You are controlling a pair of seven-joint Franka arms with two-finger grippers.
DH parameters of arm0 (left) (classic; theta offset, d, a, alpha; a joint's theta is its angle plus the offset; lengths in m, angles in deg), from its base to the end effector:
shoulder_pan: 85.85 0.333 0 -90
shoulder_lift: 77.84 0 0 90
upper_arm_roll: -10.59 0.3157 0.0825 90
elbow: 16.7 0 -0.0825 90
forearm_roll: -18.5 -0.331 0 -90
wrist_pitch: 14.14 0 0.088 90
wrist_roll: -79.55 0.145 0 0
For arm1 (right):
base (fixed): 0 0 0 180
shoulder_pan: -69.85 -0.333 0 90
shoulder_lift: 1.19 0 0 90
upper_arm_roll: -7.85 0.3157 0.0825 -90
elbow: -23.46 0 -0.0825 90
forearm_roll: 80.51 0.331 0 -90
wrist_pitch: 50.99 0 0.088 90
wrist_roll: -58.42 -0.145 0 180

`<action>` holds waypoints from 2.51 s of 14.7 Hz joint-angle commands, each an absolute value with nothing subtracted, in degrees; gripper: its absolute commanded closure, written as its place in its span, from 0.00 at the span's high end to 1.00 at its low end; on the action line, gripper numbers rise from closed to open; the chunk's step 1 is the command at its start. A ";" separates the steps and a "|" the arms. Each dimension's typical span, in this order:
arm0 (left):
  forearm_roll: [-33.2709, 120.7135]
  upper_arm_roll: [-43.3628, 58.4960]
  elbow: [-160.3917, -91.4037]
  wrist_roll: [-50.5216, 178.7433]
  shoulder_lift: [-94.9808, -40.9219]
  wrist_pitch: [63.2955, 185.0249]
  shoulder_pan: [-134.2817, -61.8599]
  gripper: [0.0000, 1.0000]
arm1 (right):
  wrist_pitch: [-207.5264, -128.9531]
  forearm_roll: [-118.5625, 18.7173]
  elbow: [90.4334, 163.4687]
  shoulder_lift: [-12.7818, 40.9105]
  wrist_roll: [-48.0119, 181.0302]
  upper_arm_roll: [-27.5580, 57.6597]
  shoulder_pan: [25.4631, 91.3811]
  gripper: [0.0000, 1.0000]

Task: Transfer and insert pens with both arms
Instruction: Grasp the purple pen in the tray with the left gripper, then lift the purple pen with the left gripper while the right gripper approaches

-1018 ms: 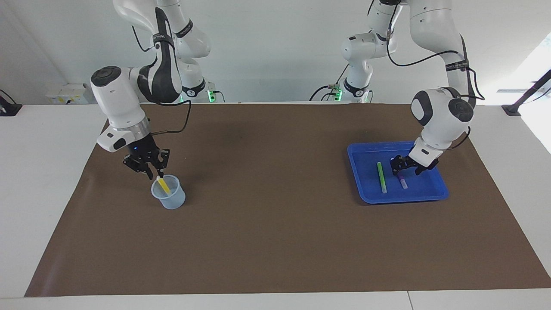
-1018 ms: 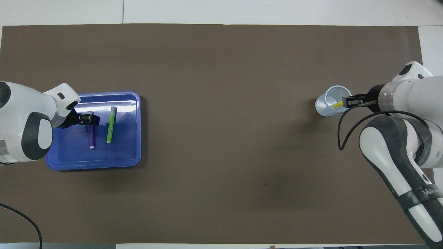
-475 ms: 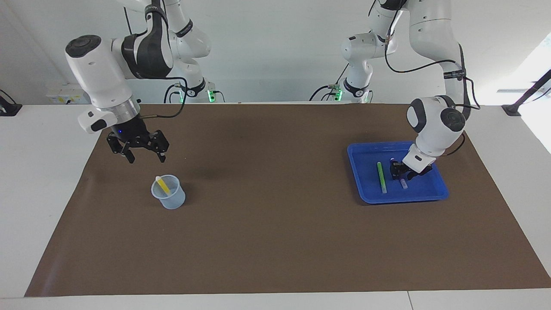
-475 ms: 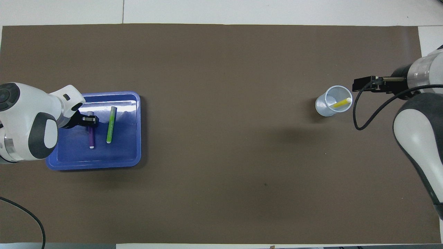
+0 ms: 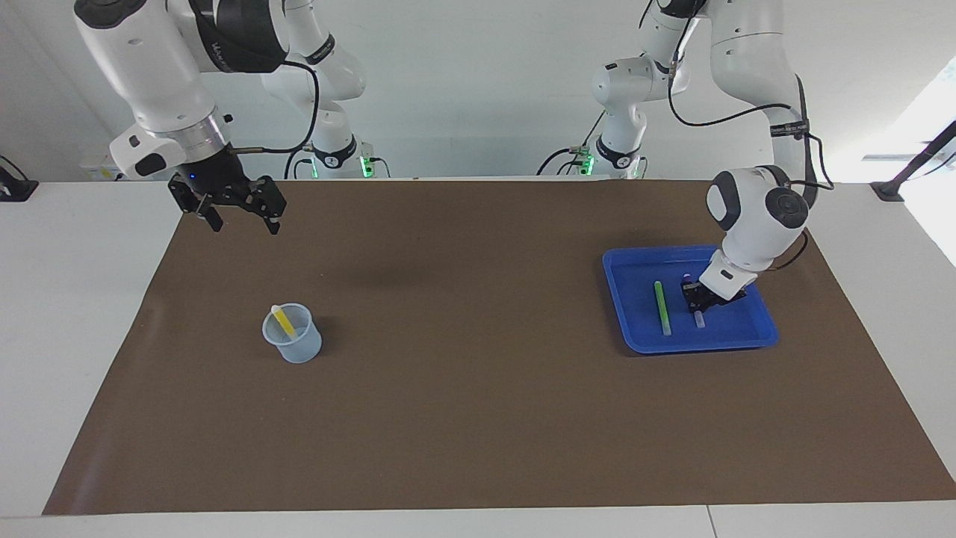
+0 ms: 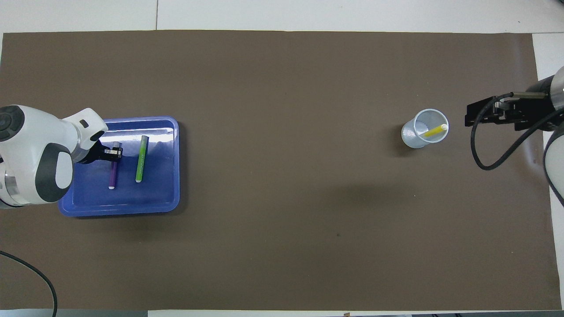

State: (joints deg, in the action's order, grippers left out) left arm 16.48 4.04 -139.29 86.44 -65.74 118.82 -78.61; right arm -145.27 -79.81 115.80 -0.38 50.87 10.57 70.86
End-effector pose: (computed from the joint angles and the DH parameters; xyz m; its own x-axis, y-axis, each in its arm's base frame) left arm 0.5238 0.0085 0.3034 0.9911 -0.1300 -0.0285 -0.1300 -0.9915 0.0022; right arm 0.5126 0.0168 0.5685 0.9946 -0.1027 0.0179 -0.1024 -0.9946 -0.0154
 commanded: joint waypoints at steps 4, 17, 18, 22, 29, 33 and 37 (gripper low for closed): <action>16.21 3.65 -129.15 83.61 -66.06 103.26 -78.12 0.00 | -141.88 -82.09 114.96 -1.89 49.81 11.54 71.08 1.00; 50.72 -5.31 -112.49 9.55 -70.54 81.93 -80.14 0.00 | -140.90 -81.04 116.80 -3.03 49.81 11.54 71.25 1.00; 54.49 -5.40 -114.07 5.85 -71.59 82.89 -80.14 0.00 | -141.34 -81.04 117.41 -3.38 49.81 11.54 71.25 1.00; 68.93 -5.40 -125.66 -1.73 -76.77 95.07 -87.14 0.00 | -145.28 -74.39 117.33 -3.04 49.81 11.63 71.08 1.00; 95.11 -5.40 -139.57 -2.54 -81.44 120.12 -102.79 0.00 | -149.60 -59.60 117.68 -2.86 32.98 17.85 70.99 1.00; 99.96 -5.40 -140.01 -2.36 -80.56 127.37 -107.65 0.00 | -156.79 -59.24 120.31 -2.86 22.31 25.33 70.82 1.00; 103.21 -5.40 -140.01 -2.10 -80.47 130.00 -109.23 0.00 | -162.87 -59.33 122.68 -1.63 20.19 25.69 65.81 1.00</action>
State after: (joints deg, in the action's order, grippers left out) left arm 100.65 -6.17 -138.65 -1.78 -79.23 127.45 -107.41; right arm -160.05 -60.58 120.47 -1.62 20.54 25.70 66.84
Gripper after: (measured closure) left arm 0.833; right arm 0.000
